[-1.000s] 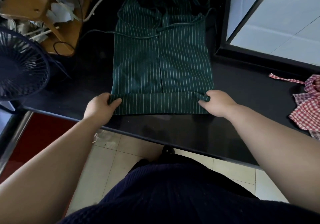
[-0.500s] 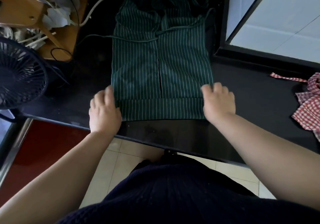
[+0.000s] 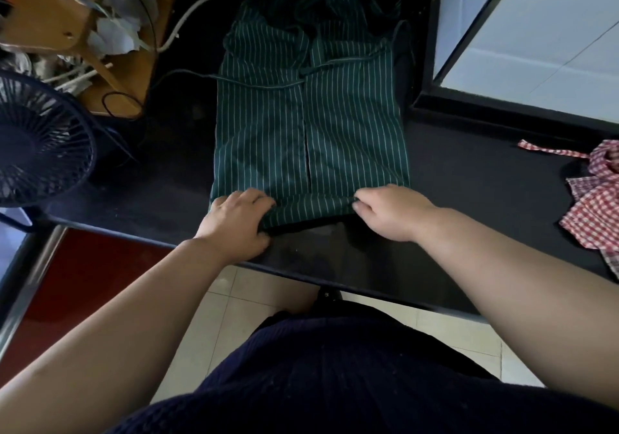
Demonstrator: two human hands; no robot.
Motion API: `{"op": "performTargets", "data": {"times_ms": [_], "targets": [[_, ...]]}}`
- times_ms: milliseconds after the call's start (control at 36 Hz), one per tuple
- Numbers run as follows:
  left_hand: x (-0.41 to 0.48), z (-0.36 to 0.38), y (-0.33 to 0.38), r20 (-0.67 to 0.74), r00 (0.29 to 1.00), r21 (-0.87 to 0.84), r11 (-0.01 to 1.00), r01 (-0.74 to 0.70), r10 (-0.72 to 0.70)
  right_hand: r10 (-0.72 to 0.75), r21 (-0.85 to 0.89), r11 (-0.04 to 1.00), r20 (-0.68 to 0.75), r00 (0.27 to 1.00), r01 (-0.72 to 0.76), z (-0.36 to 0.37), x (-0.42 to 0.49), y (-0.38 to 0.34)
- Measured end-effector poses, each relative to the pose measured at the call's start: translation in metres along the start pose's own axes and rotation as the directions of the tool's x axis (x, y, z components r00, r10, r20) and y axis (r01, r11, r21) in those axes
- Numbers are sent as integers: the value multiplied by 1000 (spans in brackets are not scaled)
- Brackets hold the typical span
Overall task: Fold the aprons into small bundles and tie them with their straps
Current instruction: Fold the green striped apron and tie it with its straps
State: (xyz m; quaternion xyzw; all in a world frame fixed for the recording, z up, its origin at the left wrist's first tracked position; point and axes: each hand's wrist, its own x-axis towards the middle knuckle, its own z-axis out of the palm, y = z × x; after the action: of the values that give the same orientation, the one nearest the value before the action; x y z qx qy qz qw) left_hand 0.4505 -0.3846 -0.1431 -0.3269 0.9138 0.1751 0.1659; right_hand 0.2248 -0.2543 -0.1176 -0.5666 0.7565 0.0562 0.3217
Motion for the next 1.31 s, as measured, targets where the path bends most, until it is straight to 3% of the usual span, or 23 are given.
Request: {"op": "performTargets", "data": {"times_ms": [83, 167, 250, 361, 444, 583, 639, 694, 750, 806, 861, 917, 1056, 1139, 1222, 1306], "targets": [[4, -16, -11, 123, 991, -124, 990, 72, -56, 37, 4, 999, 76, 996, -38, -10, -1, 3], [3, -36, -24, 357, 934, -229, 967, 111, -23, 97, -85, 993, 214, 972, -80, -15, -3, 7], [3, -43, -42, 428, 902, -327, 921, 211, -55, 181, -23, 983, 210, 961, -180, -16, -4, 13], [1, -28, -62, 259, 914, -478, 781, 402, -312, 276, 62, 956, 150, 949, -288, -9, -2, 25], [-7, -10, -65, 156, 872, -612, 647, 455, -465, 361, 163, 914, 85, 929, -370, 0, 0, 32], [-8, 2, -45, -53, 841, -519, 734, 438, -539, 527, 366, 788, 17, 850, -496, 10, 2, 29], [-11, 5, -36, -128, 815, -456, 764, 457, -564, 539, 330, 812, -105, 836, -482, 12, -1, 20], [-14, 6, -29, -281, 856, -284, 890, 357, -433, 378, -1, 917, -322, 868, -399, 16, -3, 13], [-14, 10, -23, -284, 948, -59, 989, 134, -145, 98, -281, 939, -338, 936, -200, 25, -5, 9], [-14, 13, -20, -152, 988, 41, 999, 4, 3, -6, -264, 963, -219, 976, -54, 32, -6, 7], [-14, 17, -18, -99, 995, 46, 999, -2, 7, 16, -198, 980, -74, 997, -31, 38, -7, 6], [-17, 16, -14, -30, 999, 85, 996, 13, -10, 33, -256, 966, 7, 999, -30, 39, -7, 5], [-15, 4, -7, 53, 999, 236, 971, -22, 10, 37, -206, 977, -99, 994, -57, 29, -3, 0], [-7, -12, -7, 68, 998, 160, 987, -6, -5, 16, -62, 998, -103, 995, -22, 15, -1, -3], [1, -35, -18, 210, 975, -161, 981, 104, -69, 48, 116, 992, -15, 999, -46, -4, 1, 0], [2, -49, -35, 333, 939, -411, 883, 225, -85, 94, 72, 992, 85, 992, -100, -19, 4, 5]]}}
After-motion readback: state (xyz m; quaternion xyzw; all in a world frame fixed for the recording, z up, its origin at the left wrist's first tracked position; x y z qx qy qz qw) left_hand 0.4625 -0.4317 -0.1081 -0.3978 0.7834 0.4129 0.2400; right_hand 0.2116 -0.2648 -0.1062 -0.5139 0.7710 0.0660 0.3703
